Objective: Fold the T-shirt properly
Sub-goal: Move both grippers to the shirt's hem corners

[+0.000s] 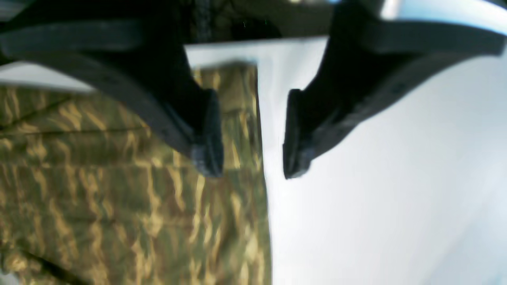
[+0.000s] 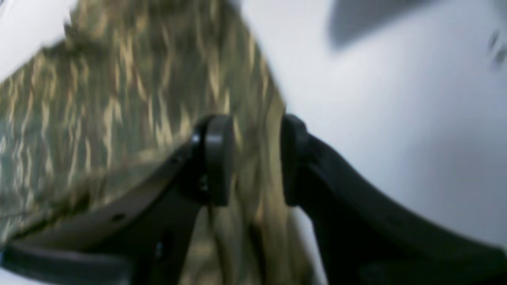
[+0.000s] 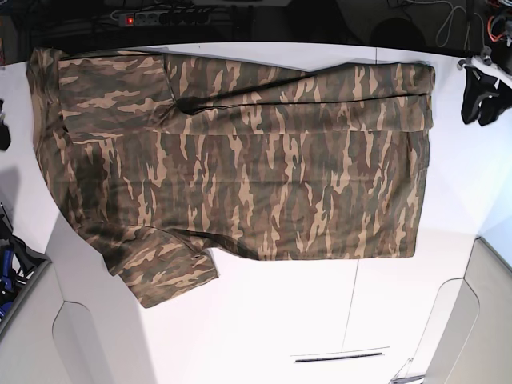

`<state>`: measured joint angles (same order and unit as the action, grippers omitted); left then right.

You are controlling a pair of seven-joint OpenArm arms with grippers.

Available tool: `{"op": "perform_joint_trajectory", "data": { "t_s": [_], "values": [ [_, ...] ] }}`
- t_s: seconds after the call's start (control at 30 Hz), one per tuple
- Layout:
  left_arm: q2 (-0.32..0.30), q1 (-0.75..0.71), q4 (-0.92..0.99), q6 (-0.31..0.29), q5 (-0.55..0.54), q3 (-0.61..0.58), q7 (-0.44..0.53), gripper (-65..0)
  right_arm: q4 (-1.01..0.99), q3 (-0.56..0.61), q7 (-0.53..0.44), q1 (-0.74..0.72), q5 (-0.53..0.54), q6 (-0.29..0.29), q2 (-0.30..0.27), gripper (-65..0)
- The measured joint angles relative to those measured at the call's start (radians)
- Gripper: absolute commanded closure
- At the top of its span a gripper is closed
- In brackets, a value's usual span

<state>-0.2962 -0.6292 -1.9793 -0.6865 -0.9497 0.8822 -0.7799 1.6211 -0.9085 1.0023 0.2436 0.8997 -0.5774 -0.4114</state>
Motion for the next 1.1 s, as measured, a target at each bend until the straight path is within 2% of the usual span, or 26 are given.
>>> {"op": "perform_joint_trajectory", "data": {
  "t_s": [0.23,0.4,0.53,0.6,0.77,0.9,1.0,1.1],
  "values": [
    [-0.006,0.119,0.001,-0.003,0.025,0.000,-0.040,-31.9,-0.008,0.024,-0.034,-0.132,-0.065,-0.001,-0.004,-20.4],
    [-0.024,0.188,0.024,-0.003,0.025,-0.030,-0.036,-32.0,-0.024,0.107,-0.095,-0.223,-0.195,0.011,-0.004,-20.8],
    [-0.068,0.254,0.123,0.000,0.093,-0.128,-0.016,-40.4,-0.070,0.207,-0.149,-0.307,-0.271,0.025,-0.007,-31.1],
    [-0.093,0.295,0.195,0.001,0.138,-0.182,0.014,-40.8,-0.120,0.259,-0.179,-0.351,-0.307,0.030,-0.007,-33.9],
    [-0.144,0.433,0.397,0.027,0.215,-0.294,0.048,-40.8,-0.325,0.356,-0.297,-0.452,-0.373,0.034,-0.007,-33.9],
    [-0.183,0.565,0.565,0.028,0.238,-0.365,0.069,-40.8,-0.516,0.406,-0.336,-0.543,-0.418,0.035,-0.006,-33.9],
    [-0.190,0.652,0.679,0.028,0.269,-0.411,0.102,-40.8,-0.640,0.420,-0.354,-0.593,-0.429,0.036,-0.007,-33.9],
    [-0.190,0.731,0.785,0.079,0.312,-0.459,0.154,-40.8,-0.731,0.420,-0.390,-0.619,-0.447,0.043,-0.006,-33.9]
  ]
}}
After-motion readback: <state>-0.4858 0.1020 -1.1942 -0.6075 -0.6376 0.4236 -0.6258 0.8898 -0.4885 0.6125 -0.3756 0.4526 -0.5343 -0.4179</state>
